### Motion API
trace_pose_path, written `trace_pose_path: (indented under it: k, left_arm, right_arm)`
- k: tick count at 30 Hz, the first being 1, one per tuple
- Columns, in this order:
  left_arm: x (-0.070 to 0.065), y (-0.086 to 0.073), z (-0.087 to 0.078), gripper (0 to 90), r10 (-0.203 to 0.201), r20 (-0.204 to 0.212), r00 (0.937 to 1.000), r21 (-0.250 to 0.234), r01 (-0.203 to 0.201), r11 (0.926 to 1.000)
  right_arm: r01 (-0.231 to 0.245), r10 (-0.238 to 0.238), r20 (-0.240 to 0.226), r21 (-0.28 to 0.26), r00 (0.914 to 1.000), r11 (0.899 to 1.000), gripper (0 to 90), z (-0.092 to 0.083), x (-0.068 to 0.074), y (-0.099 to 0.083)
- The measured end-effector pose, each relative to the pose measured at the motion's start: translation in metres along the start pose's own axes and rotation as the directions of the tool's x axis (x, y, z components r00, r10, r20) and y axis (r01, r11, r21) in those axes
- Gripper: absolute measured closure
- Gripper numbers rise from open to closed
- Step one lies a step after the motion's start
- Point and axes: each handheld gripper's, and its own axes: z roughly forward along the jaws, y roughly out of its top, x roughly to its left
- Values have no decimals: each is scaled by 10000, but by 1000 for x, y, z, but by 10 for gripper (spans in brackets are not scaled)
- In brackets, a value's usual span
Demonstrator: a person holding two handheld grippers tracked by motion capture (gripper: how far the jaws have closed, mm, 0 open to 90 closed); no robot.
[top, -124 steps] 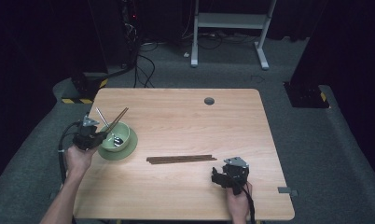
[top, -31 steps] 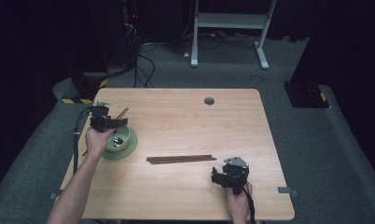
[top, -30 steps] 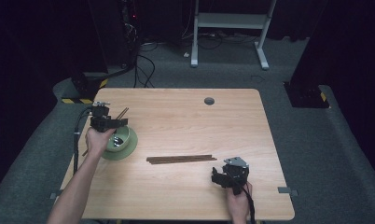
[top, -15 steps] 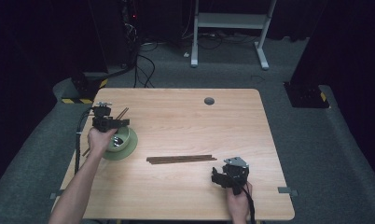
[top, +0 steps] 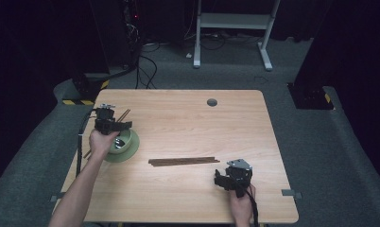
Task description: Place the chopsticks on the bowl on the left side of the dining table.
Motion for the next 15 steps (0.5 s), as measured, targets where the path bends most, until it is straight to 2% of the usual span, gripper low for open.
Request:
trace_pose_path:
  k: [15]
  left_arm:
    - [-8, 1, -3, 186, 137, 264, 9996, -83, -134, 9999]
  right_arm:
    - [0, 0, 3, -2, 10000, 10000, 133, 0, 0, 0]
